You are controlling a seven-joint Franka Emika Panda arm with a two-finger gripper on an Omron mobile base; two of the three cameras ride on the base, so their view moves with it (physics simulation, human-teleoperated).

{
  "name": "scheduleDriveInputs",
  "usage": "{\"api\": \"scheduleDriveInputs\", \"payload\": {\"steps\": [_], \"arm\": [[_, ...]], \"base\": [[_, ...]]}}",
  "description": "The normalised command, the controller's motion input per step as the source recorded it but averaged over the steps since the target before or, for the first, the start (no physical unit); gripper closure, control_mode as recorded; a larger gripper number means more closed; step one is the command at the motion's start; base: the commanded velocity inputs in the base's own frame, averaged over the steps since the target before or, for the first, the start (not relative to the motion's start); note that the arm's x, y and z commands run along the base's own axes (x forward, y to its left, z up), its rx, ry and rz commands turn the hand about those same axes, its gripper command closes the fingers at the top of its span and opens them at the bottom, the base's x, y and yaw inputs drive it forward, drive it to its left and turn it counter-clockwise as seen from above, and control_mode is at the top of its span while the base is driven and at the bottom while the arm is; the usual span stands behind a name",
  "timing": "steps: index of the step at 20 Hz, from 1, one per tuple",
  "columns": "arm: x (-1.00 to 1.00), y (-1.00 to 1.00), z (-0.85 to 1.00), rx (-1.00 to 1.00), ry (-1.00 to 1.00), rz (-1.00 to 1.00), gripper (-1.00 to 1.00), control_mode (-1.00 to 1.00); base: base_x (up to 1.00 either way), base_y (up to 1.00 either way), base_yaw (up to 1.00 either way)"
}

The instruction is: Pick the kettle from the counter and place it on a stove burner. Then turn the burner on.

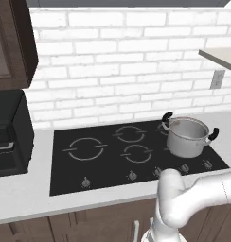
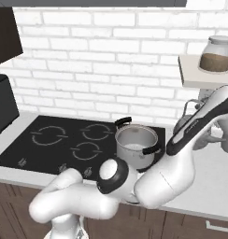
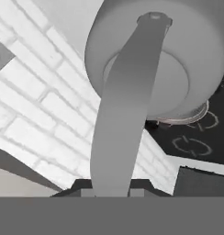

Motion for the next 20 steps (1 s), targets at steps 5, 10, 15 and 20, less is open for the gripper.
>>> {"api": "scheduleDriveInputs", "payload": {"steps": [5, 10, 15, 20], "arm": [[0.0, 1.0, 0.47, 0.06, -0.44, -0.04, 1.0, -1.0], [0.03, 1.0, 0.47, 0.03, -0.34, -0.04, 1.0, -1.0], [0.13, 1.0, 0.51, 0.0, -0.09, -0.02, 1.0, -1.0], [0.23, 1.0, 0.48, -0.07, 0.08, 0.0, 1.0, -1.0]], "base": [[0.0, 0.0, 0.0], [0.0, 0.0, 0.0], [0.0, 0.0, 0.0], [0.0, 0.0, 0.0]]}}
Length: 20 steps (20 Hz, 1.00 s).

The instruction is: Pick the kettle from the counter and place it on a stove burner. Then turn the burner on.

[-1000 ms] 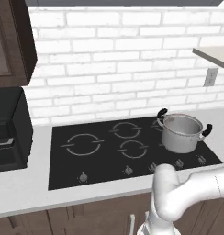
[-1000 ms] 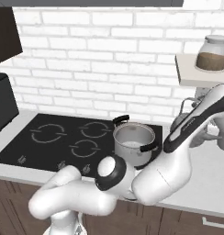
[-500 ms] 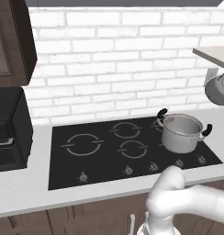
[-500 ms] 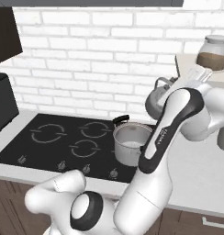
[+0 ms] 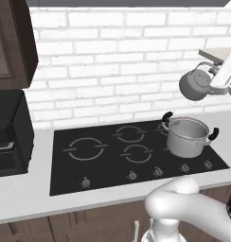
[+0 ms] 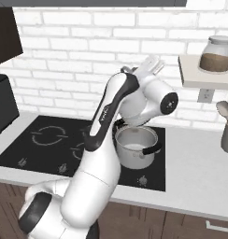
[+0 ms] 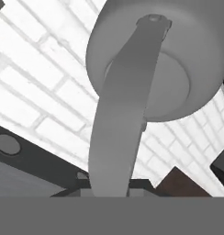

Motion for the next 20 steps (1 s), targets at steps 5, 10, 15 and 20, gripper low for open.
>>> {"api": "scheduleDriveInputs", "payload": {"steps": [5, 10, 15, 20], "arm": [[0.15, 1.0, 0.4, -0.13, 0.4, 0.02, 1.0, -1.0], [0.05, 1.0, 0.12, -0.13, 0.58, 0.11, 1.0, -1.0], [-0.01, 0.51, -0.18, 0.0, 0.04, 0.08, 1.0, -1.0], [-0.01, 0.77, -0.49, 0.03, 0.0, 0.0, 1.0, -1.0]], "base": [[0.0, 0.0, 0.0], [0.0, 0.0, 0.0], [0.0, 0.0, 0.0], [0.0, 0.0, 0.0]]}}
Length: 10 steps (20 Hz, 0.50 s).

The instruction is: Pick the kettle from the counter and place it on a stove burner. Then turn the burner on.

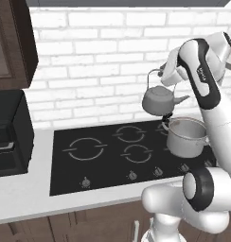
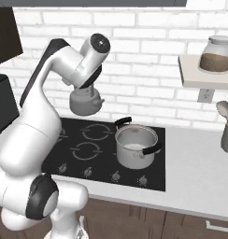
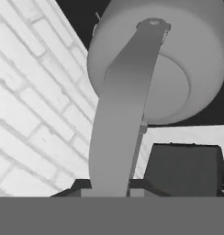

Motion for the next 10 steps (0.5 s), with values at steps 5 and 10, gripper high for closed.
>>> {"api": "scheduleDriveInputs", "payload": {"steps": [5, 10], "arm": [[0.13, 1.0, -0.64, 0.1, 0.0, 0.0, 1.0, -1.0], [0.31, 1.0, -0.52, 0.12, 0.05, 0.0, 1.0, -1.0]], "base": [[0.0, 0.0, 0.0], [0.0, 0.0, 0.0]]}}
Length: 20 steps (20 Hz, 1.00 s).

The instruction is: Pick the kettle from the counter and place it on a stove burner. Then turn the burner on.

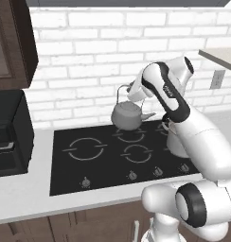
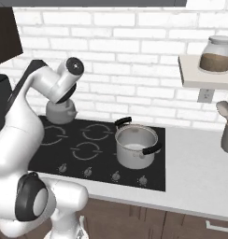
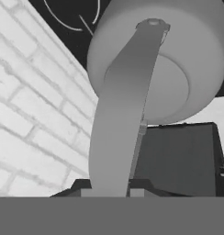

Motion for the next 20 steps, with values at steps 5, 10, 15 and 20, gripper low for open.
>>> {"api": "scheduleDriveInputs", "payload": {"steps": [5, 10, 15, 20], "arm": [[0.35, 1.0, -0.42, 0.04, 0.04, 0.0, 1.0, -1.0], [0.42, 0.91, -0.28, -0.05, 0.19, 0.0, 1.0, -1.0], [0.33, 0.56, -0.16, -0.12, 0.23, 0.0, 1.0, -1.0], [0.0, 0.06, -0.2, -0.01, 0.01, 0.01, 1.0, -1.0]], "base": [[0.0, 0.0, 0.0], [0.0, 0.0, 0.0], [0.0, 0.0, 0.0], [0.0, 0.0, 0.0]]}}
